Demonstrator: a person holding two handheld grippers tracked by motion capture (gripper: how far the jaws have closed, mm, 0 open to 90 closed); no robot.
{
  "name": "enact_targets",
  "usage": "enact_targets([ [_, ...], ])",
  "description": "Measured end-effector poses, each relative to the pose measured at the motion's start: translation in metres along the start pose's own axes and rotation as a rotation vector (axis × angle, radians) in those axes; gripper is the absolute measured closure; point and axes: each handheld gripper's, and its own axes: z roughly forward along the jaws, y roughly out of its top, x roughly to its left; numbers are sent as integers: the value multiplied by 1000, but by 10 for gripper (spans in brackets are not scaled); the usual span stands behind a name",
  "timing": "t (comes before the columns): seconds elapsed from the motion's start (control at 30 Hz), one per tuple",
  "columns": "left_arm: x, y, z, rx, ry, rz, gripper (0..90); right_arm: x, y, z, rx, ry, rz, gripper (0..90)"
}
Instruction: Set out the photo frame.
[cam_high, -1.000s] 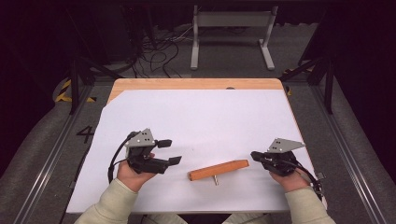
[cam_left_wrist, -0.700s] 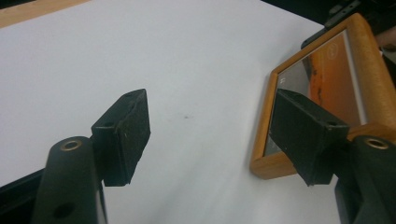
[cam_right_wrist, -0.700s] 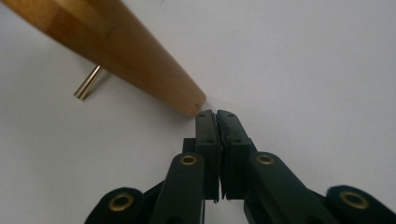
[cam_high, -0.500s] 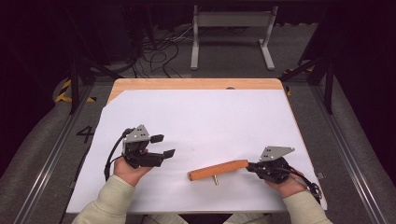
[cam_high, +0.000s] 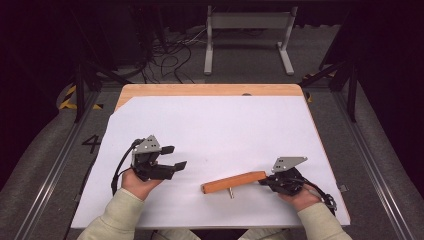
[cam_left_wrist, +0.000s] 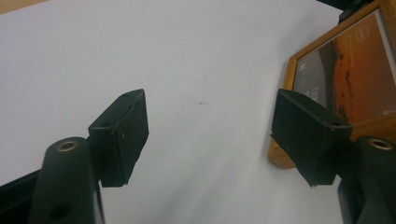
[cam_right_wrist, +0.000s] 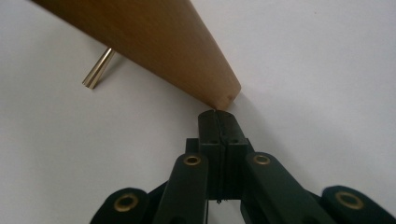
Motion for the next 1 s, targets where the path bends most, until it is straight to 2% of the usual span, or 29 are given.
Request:
enact_targets([
  [0.3, 1, -3, -1, 7, 2, -12, 273, 3, 2, 5, 36, 54, -1, 900],
  [0.6, 2, -4, 1, 16, 0, -9, 272, 2, 6, 9, 17, 34, -3, 900],
  [0.97, 3, -8, 1, 31, 4, -18, 267, -11, 19, 21, -20, 29, 73, 900],
  [1.0, 3, -10, 0, 35, 10, -16, 267, -14, 23, 25, -23, 37, 97, 900],
])
